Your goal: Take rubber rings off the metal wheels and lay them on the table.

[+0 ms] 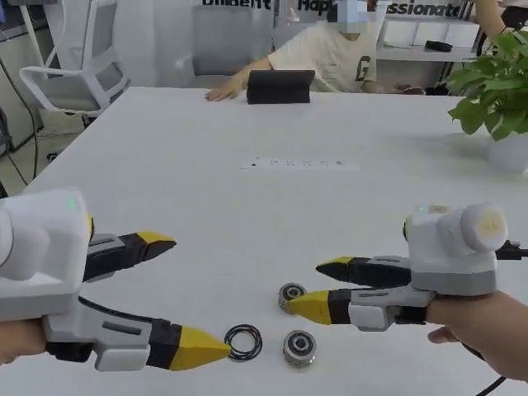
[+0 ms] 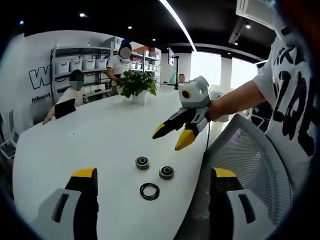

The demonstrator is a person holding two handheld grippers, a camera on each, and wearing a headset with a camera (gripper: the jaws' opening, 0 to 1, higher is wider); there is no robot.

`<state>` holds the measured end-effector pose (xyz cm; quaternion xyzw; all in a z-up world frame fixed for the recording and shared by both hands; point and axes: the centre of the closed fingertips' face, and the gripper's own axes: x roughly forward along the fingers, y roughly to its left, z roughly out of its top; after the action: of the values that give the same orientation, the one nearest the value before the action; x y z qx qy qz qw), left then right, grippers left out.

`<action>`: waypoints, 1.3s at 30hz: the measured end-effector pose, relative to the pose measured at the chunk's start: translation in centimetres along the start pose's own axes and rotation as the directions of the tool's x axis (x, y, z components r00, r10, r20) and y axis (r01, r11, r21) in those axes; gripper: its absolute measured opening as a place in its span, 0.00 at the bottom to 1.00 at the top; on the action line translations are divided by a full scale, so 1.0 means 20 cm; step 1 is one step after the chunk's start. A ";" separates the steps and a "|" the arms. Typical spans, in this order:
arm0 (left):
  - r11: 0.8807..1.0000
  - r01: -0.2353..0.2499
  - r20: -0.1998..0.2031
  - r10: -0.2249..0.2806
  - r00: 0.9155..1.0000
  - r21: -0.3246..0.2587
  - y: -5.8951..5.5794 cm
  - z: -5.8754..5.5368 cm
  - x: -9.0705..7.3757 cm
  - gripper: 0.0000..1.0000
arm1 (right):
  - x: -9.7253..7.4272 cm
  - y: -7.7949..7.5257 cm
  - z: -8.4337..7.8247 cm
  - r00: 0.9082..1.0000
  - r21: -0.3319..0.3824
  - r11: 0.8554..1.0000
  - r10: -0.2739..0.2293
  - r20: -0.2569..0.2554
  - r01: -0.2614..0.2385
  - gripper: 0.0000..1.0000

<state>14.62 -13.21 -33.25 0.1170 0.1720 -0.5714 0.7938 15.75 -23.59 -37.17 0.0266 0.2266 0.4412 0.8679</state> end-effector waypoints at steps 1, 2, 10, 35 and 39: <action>1.000 -0.001 0.002 0.001 1.000 0.000 0.00 0.01 0.00 0.91 | -0.02 0.00 0.00 1.000 -0.010 1.000 -0.003 0.001 0.003 0.57; 1.000 -0.003 0.003 0.003 1.000 0.001 0.00 0.01 0.00 0.92 | -0.03 0.00 0.01 1.000 -0.017 1.000 -0.005 0.003 0.005 0.57; 1.000 -0.011 0.011 0.011 1.000 0.010 -0.01 0.03 -0.01 0.92 | -0.13 0.01 0.02 0.999 -0.062 0.998 -0.029 0.015 0.030 0.65; 0.999 -0.041 0.008 0.040 0.999 0.026 -0.03 0.04 -0.06 0.92 | -0.37 0.04 -0.01 0.996 -0.141 0.986 -0.086 0.009 0.086 0.79; 0.999 -0.042 0.006 0.042 0.999 0.028 -0.04 0.04 -0.06 0.92 | -0.39 0.04 -0.03 0.996 -0.148 0.984 -0.094 0.003 0.094 0.80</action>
<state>13.67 -12.66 -32.09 0.1301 0.1592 -0.5572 0.8046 10.95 -29.24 -34.74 -0.0496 0.1959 0.4154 0.8869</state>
